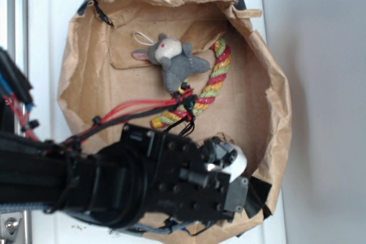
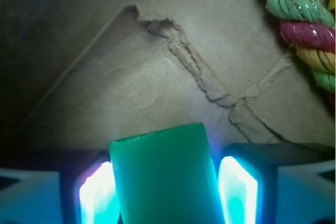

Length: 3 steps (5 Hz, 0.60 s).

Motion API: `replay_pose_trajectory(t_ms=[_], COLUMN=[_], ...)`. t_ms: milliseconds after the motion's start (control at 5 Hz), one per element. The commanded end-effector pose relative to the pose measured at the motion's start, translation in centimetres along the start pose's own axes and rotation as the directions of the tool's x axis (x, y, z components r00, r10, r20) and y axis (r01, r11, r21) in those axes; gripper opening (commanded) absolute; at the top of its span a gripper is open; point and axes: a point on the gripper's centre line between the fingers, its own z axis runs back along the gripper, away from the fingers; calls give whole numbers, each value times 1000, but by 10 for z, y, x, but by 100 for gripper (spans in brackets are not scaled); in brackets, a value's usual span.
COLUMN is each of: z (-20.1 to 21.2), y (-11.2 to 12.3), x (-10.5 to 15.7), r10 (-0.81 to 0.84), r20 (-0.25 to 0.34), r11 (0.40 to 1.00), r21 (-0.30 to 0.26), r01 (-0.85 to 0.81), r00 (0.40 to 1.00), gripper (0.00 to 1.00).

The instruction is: Grab the green block.

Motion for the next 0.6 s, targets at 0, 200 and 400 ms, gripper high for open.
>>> replay_pose_trajectory(t_ms=[0, 200, 400], z=[75, 105, 136], y=[0, 6, 20], x=[19, 31, 49], r10=[4, 0, 46], r20=[-126, -143, -72], r11=[998, 998, 992], r21=[-62, -61, -117], r01=[-12, -8, -55], r00=[992, 990, 996], gripper=[0, 0, 0])
